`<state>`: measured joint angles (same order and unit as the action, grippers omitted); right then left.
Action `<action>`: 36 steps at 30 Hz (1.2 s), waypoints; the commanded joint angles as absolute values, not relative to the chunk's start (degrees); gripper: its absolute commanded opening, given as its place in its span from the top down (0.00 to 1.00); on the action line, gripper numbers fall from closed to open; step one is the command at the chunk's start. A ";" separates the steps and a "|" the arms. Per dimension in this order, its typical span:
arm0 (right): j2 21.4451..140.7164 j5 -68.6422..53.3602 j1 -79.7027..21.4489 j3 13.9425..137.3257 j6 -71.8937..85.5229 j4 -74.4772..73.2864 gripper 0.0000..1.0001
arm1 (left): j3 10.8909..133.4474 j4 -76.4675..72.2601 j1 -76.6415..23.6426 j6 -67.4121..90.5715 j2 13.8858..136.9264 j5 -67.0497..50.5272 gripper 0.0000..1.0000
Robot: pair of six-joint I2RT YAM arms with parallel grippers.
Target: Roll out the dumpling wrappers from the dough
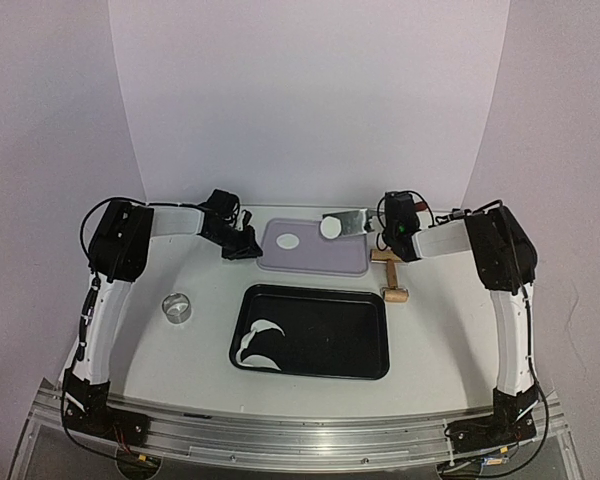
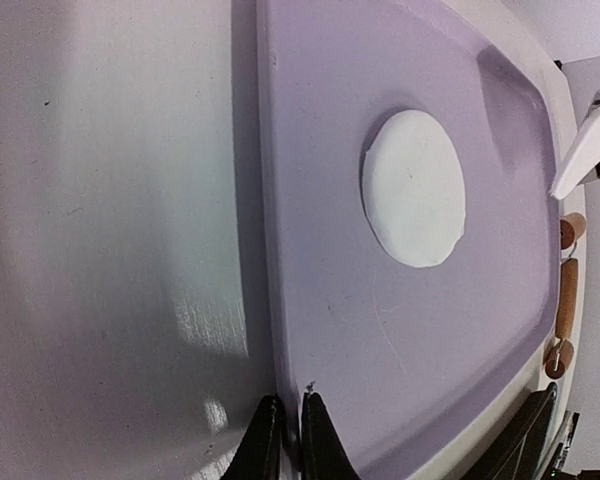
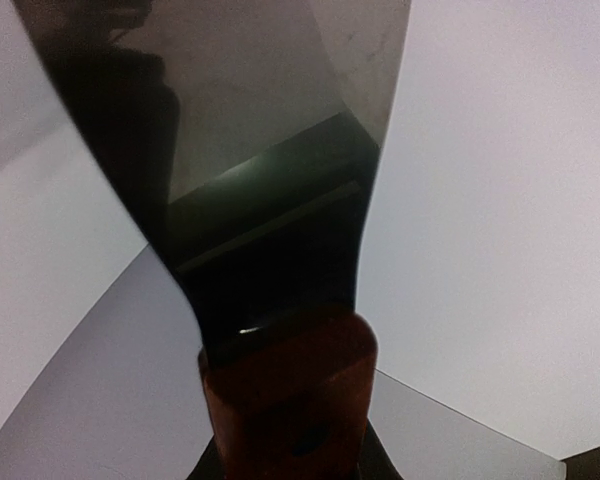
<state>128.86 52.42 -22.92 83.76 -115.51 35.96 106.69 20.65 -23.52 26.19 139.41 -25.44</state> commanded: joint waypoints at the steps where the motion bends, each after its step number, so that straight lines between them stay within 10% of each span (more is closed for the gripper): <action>1: 125.78 53.61 -23.47 94.02 -121.08 40.13 1.00 | 103.60 26.22 -23.48 29.73 139.55 -27.40 0.97; 36: 126.44 48.46 -24.80 74.48 -125.76 49.47 1.00 | 101.08 24.73 -21.68 34.80 139.46 -32.71 1.00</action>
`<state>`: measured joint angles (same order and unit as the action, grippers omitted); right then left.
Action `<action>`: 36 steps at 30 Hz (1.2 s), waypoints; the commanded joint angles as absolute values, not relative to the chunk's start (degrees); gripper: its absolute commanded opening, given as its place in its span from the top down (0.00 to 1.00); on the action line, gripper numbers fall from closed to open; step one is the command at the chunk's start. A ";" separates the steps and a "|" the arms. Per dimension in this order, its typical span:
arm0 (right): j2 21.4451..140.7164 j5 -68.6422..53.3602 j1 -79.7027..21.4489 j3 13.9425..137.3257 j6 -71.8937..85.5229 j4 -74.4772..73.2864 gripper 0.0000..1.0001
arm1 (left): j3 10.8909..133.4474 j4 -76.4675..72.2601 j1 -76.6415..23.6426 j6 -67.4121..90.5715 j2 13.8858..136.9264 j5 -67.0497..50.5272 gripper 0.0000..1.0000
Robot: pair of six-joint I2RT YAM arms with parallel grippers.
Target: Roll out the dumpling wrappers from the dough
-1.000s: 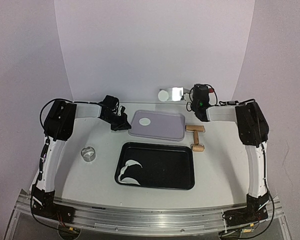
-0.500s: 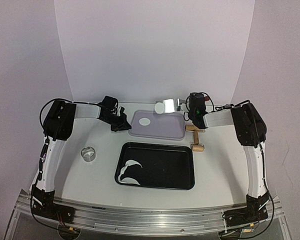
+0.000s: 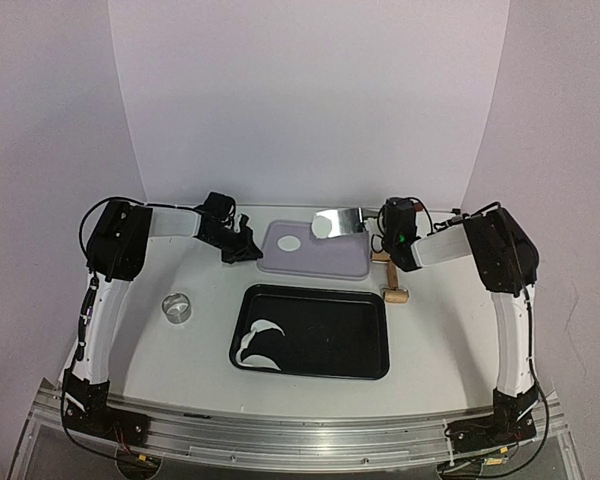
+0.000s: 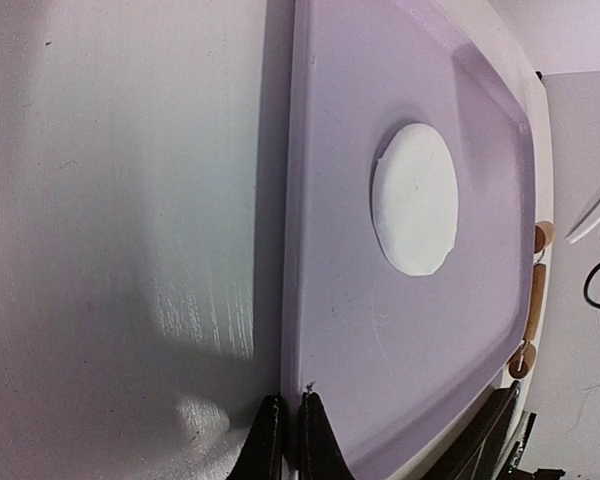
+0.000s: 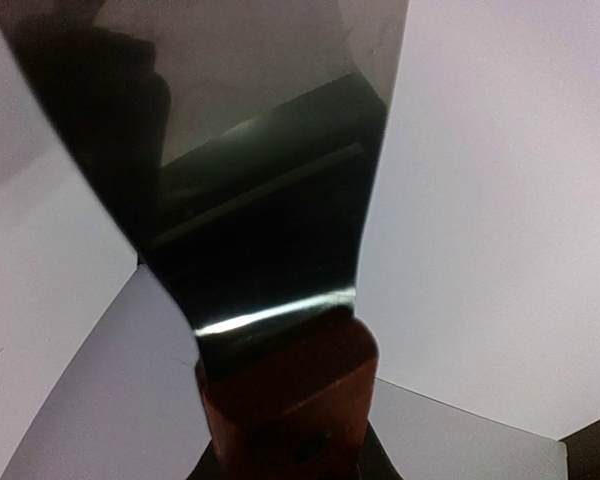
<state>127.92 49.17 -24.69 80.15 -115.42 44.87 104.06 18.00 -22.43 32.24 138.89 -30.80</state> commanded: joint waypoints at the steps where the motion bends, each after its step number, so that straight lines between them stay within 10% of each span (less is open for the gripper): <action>1: 126.56 48.27 -24.82 74.51 -125.79 49.72 1.00 | 100.76 24.70 -21.43 35.10 139.33 -33.06 1.00; 24: 126.41 49.57 -23.66 70.57 -126.30 51.13 1.00 | 94.49 20.20 -20.64 41.94 138.64 -39.32 1.00; 29: 125.15 49.89 -23.87 85.66 -125.84 51.40 1.00 | 94.35 19.44 -20.34 42.50 139.17 -39.78 1.00; 36: 128.18 50.15 -24.79 71.98 -126.80 52.99 1.00 | 97.85 19.99 -20.30 39.95 139.35 -40.00 1.00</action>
<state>126.07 48.61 -23.86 76.02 -115.28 50.25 96.81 13.00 -20.51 40.31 136.88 -40.71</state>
